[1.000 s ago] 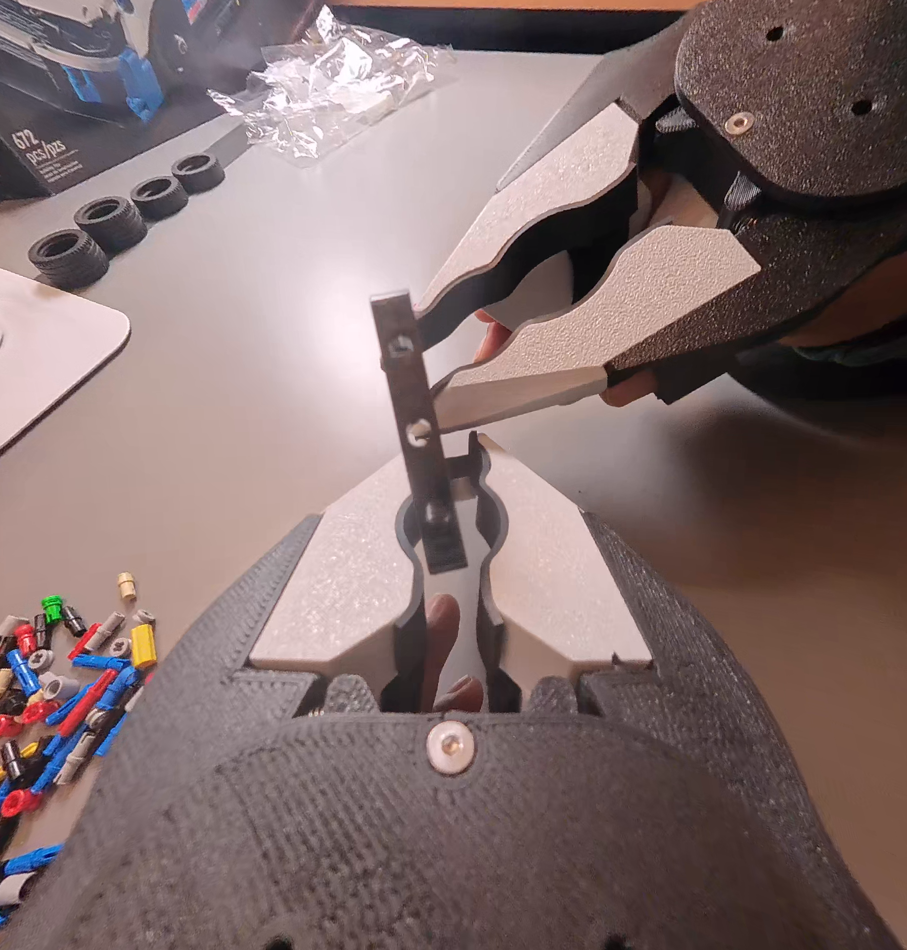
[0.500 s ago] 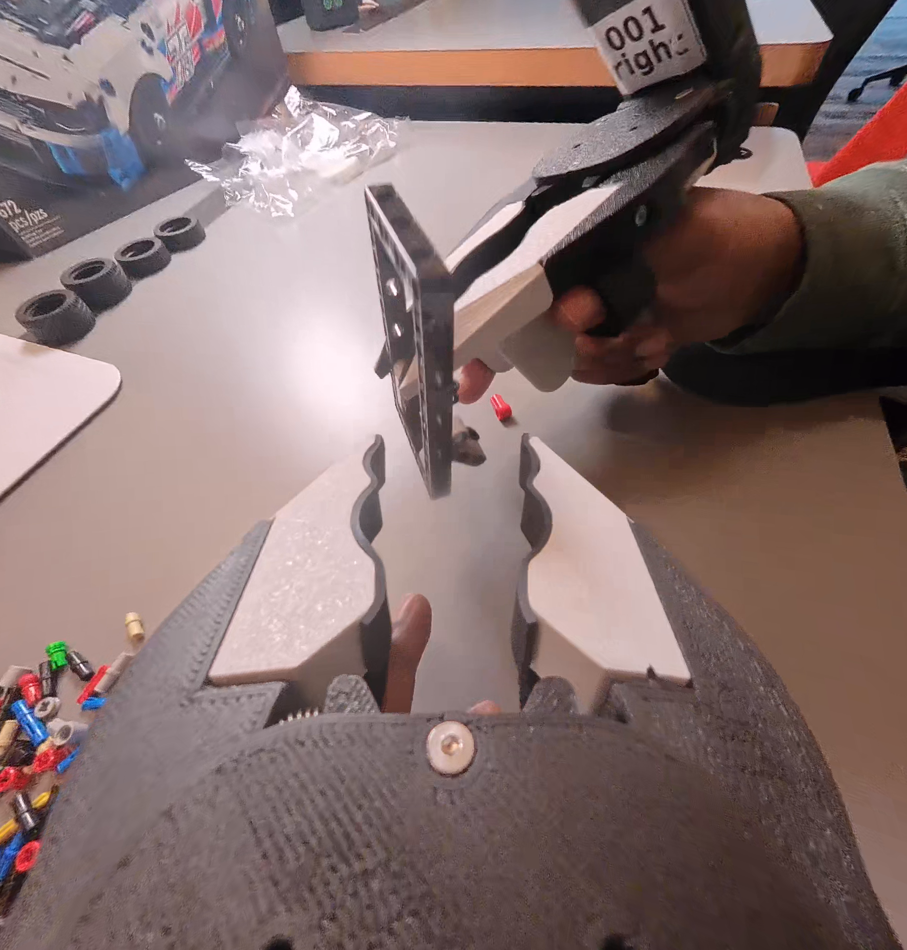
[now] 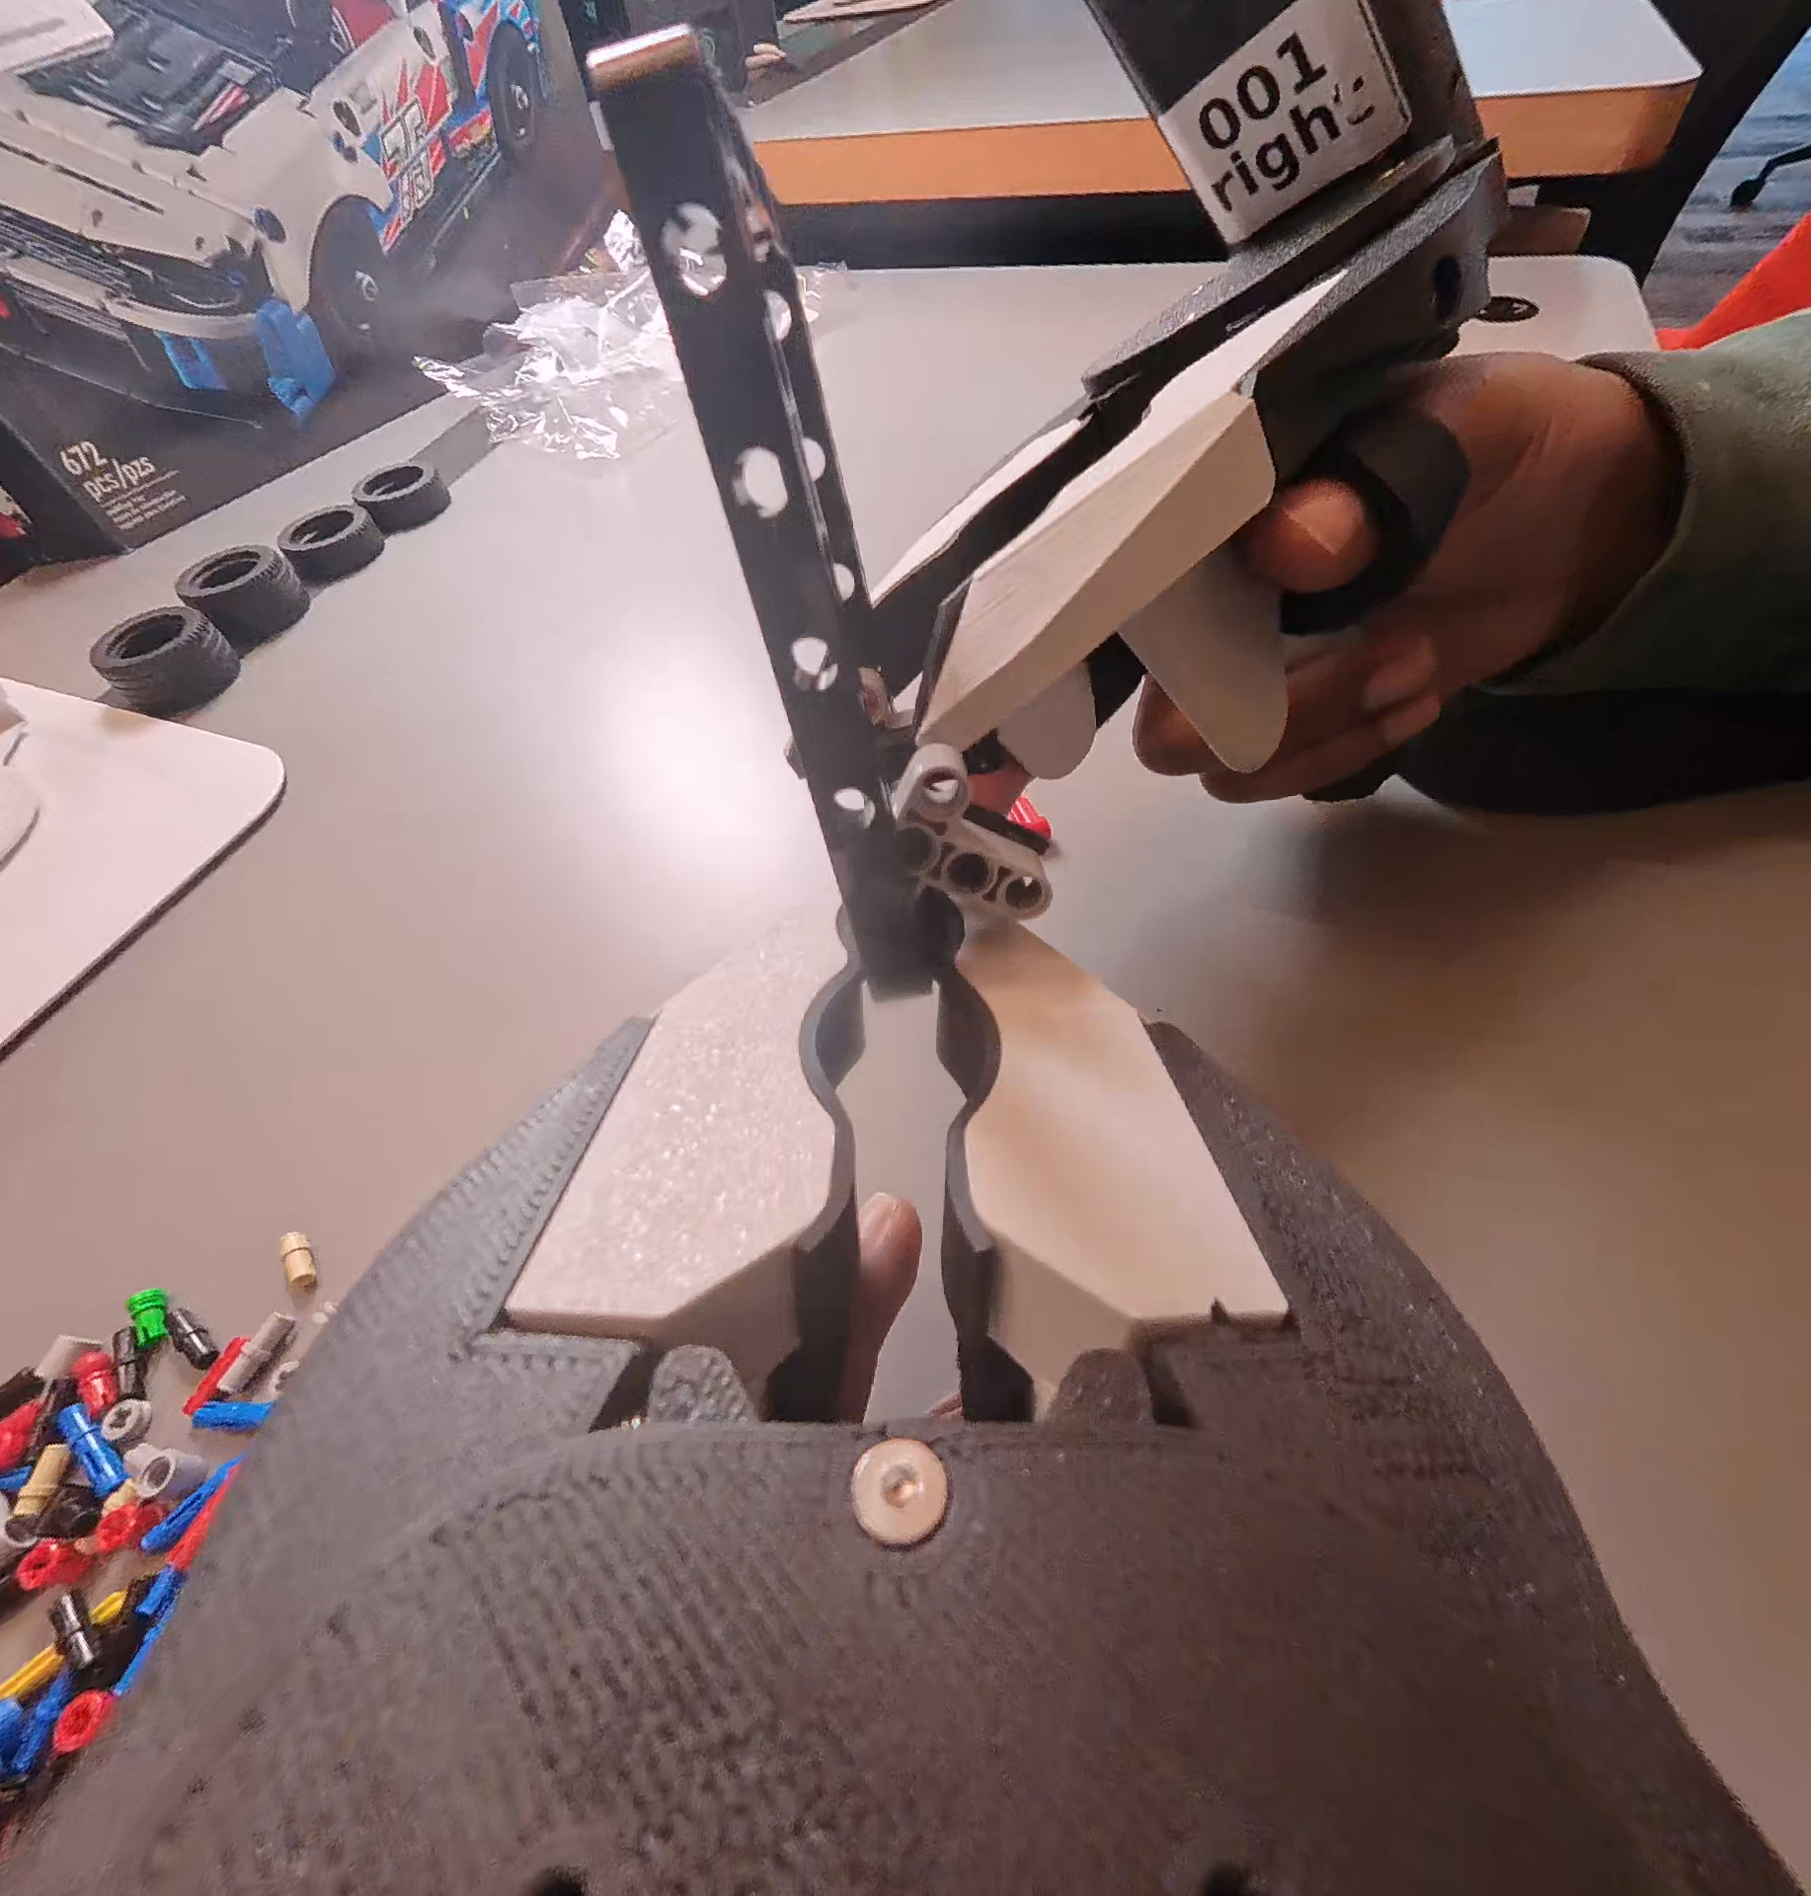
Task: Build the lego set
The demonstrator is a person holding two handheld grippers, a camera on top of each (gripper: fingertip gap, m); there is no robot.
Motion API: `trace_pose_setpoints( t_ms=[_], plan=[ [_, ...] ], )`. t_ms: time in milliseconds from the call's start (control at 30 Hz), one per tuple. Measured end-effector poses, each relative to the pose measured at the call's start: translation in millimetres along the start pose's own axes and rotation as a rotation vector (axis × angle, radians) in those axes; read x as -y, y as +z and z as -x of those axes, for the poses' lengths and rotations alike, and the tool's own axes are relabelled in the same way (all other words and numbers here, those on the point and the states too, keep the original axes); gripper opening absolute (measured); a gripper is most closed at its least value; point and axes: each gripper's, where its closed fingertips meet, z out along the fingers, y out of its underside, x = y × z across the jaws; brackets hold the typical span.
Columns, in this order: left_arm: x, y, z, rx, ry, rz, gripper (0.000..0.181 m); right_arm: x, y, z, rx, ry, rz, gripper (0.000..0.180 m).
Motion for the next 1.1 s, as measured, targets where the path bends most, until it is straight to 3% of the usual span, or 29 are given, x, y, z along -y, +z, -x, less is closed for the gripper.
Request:
trace_pose_setpoints(
  t_ms=[33,233,533,867,1100],
  plan=[
    [-1,0,0,-0.002,-0.004,0.005,0.005,0,-1,-1,-0.006,-0.005,0.004,0.035],
    [-4,0,7,0.025,-0.049,0.033,0.005,2,-5,-12,-0.069,-0.017,0.002,0.036],
    [-8,1,13,0.121,0.067,0.077,0.005,2,-4,-23,-0.138,0.059,-0.017,0.027],
    [-13,6,11,0.181,0.205,0.118,0.005,-3,1,-27,-0.234,0.016,0.003,0.023],
    [-11,7,6,0.186,0.258,0.095,0.000,0,0,-20,-0.261,-0.130,-0.003,0.023]
  ],
)
